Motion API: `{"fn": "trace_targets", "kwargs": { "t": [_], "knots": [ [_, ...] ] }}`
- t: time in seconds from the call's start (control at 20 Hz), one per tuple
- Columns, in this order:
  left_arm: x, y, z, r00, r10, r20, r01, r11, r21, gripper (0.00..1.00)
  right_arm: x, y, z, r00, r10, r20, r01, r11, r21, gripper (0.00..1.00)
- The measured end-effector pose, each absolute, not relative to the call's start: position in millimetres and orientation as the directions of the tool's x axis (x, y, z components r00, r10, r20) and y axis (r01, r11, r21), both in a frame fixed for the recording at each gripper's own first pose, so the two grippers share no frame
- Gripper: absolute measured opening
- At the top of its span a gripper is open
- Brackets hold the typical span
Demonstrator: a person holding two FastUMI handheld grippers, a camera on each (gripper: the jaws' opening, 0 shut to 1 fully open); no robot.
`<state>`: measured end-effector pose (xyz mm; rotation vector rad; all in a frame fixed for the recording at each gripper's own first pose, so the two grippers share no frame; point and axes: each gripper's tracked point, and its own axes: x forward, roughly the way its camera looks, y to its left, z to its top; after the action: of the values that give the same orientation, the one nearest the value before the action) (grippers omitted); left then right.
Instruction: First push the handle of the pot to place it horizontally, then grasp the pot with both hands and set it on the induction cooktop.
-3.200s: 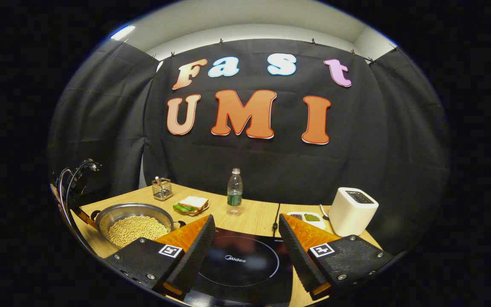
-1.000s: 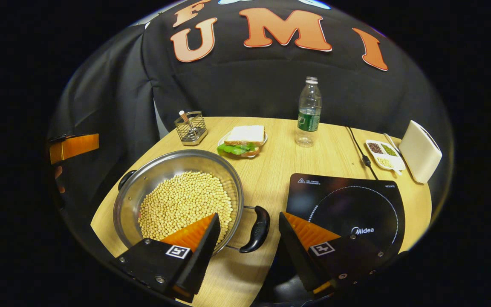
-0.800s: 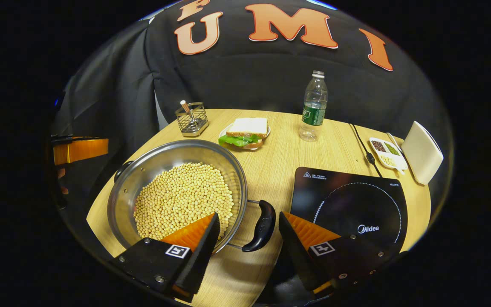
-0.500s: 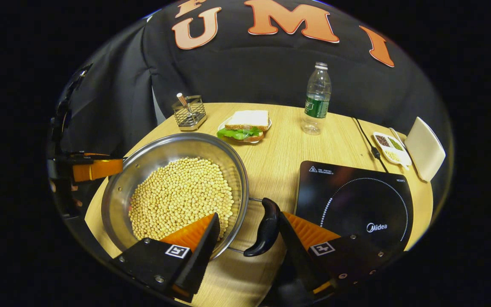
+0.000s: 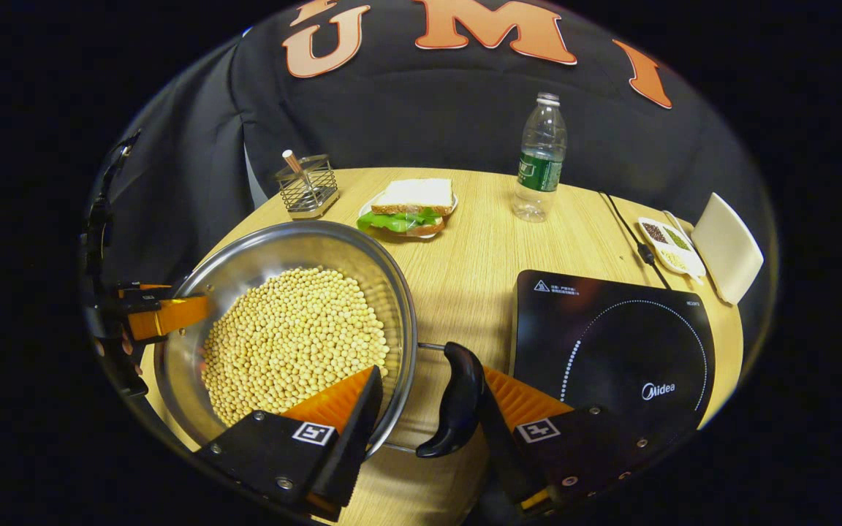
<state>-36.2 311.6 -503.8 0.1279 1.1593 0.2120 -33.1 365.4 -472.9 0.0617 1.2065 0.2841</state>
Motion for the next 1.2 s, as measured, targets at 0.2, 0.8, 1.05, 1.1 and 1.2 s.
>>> {"fn": "trace_targets", "kwargs": {
  "t": [0.2,0.8,1.05,1.1,1.2],
  "knots": [
    [-40,316,-509,0.378,0.238,-0.894,-0.114,0.971,0.211,0.88,-33,366,-477,0.304,0.253,-0.919,-0.151,0.965,0.216,0.71],
    [-35,309,-509,0.448,0.304,-0.841,-0.165,0.952,0.256,0.63,-32,369,-479,0.306,0.276,-0.911,-0.133,0.960,0.246,0.53],
    [-32,305,-501,0.474,0.320,-0.820,-0.174,0.947,0.269,0.61,-36,364,-476,0.314,0.284,-0.906,-0.137,0.958,0.252,0.52],
    [-32,306,-499,0.486,0.320,-0.813,-0.169,0.947,0.272,0.61,-34,361,-474,0.328,0.285,-0.901,-0.135,0.958,0.254,0.52],
    [-29,309,-489,0.512,0.319,-0.797,-0.160,0.948,0.277,0.61,-34,359,-473,0.347,0.290,-0.892,-0.128,0.957,0.261,0.52]
  ]
}}
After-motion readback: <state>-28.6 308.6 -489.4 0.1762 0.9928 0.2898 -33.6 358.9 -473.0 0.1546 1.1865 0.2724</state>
